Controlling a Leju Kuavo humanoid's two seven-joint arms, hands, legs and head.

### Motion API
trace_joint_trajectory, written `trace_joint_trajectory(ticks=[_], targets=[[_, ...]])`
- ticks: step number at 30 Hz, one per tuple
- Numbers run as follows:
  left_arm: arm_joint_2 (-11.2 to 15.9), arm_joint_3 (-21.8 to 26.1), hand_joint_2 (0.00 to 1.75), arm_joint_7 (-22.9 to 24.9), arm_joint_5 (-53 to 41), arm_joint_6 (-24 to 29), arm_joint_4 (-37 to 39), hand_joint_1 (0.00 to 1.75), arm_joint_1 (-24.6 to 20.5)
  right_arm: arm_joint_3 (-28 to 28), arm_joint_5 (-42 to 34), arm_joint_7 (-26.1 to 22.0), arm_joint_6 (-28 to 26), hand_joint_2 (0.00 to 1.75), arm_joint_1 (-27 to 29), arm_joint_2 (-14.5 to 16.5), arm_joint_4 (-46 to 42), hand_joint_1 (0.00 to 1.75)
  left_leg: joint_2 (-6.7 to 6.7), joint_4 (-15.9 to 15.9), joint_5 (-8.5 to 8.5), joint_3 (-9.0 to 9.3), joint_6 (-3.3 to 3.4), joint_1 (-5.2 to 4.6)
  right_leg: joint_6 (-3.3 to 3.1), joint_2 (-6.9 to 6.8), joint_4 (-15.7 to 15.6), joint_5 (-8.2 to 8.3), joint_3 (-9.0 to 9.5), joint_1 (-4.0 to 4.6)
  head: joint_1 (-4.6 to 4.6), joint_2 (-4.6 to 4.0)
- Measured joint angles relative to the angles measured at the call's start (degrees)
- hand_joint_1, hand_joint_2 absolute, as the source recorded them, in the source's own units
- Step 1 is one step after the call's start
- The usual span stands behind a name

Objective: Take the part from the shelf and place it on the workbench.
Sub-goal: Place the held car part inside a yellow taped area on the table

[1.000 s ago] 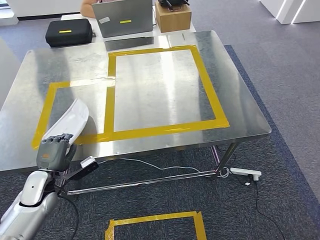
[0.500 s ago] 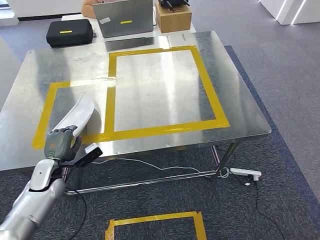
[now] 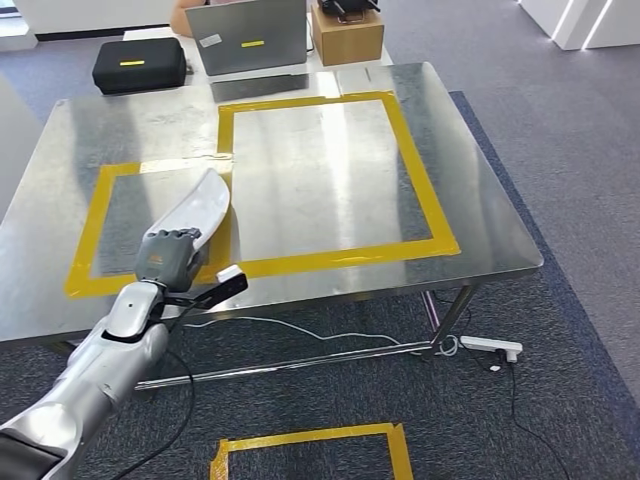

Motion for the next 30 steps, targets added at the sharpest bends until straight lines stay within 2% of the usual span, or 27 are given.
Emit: trace_joint_trajectory(ticks=[6, 7, 10, 11, 15, 20, 30], targets=[[-0.5, -0.7, 1.75, 0.0, 0.0, 0.0, 1.5, 1.75, -0.9, 0.0, 0.0, 0.0, 0.0, 0.0, 0.0, 0.0, 0.0, 0.0, 0.0, 0.0, 0.0, 0.0, 0.0, 0.0, 0.0, -0.01, 0.0, 0.0, -0.01, 0.0, -0.01, 0.0], [-0.6, -0.9, 1.31, 0.1, -0.1, 0.0, 1.7, 1.31, -1.0, 0.0, 0.0, 0.0, 0.0, 0.0, 0.0, 0.0, 0.0, 0.0, 0.0, 0.0, 0.0, 0.0, 0.0, 0.0, 0.0, -0.01, 0.0, 0.0, 0.0, 0.0, -0.01, 0.0], [-0.8, -1.3, 1.31, 1.0, -0.1, 0.1, 2.4, 0.0, -1.4, 0.0, -0.1, 0.1, 0.1, 0.0, 0.0, 0.0, 0.0, 0.0, 0.0, 0.0, 0.0, 0.0, 0.0, 0.0, 0.0, -0.01, 0.0, 0.0, 0.0, 0.0, 0.0, 0.0], [-0.9, -1.4, 1.75, 1.4, -0.1, 0.2, 2.7, 0.0, -1.5, 0.0, -0.2, 0.1, 0.1, 0.0, 0.1, 0.0, 0.0, 0.0, 0.0, 0.0, 0.0, -0.01, 0.0, 0.0, 0.0, 0.0, 0.0, 0.0, 0.0, 0.0, -0.01, 0.0], [-0.8, -1.4, 0.0, 2.5, 1.0, 1.9, 3.9, 0.0, -1.7, 0.0, -0.7, 0.1, 0.1, 0.0, 0.2, 0.0, 0.0, 0.0, 0.0, 0.0, 0.0, -0.04, 0.0, 0.0, 0.0, 0.0, 0.0, 0.0, -0.01, 0.0, 0.01, 0.0], [-0.1, -0.6, 0.0, 2.9, 1.9, 4.3, 4.8, 0.0, -1.7, 0.0, -1.1, 0.0, 0.0, 0.0, 0.2, 0.0, 0.0, 0.0, 0.01, 0.0, 0.0, -0.05, 0.0, 0.0, 0.0, 0.02, 0.0, 0.0, -0.05, 0.0, -0.01, 0.0], [2.4, 1.3, 0.0, 5.2, 0.5, 5.3, 5.2, 0.0, -1.7, 0.0, -1.5, -0.3, 0.2, 0.0, 0.2, 0.0, 0.0, 0.0, 0.01, 0.0, 0.0, -0.07, 0.0, 0.0, 0.0, 0.02, 0.0, -0.01, -0.07, 0.01, 0.0, 0.0]])
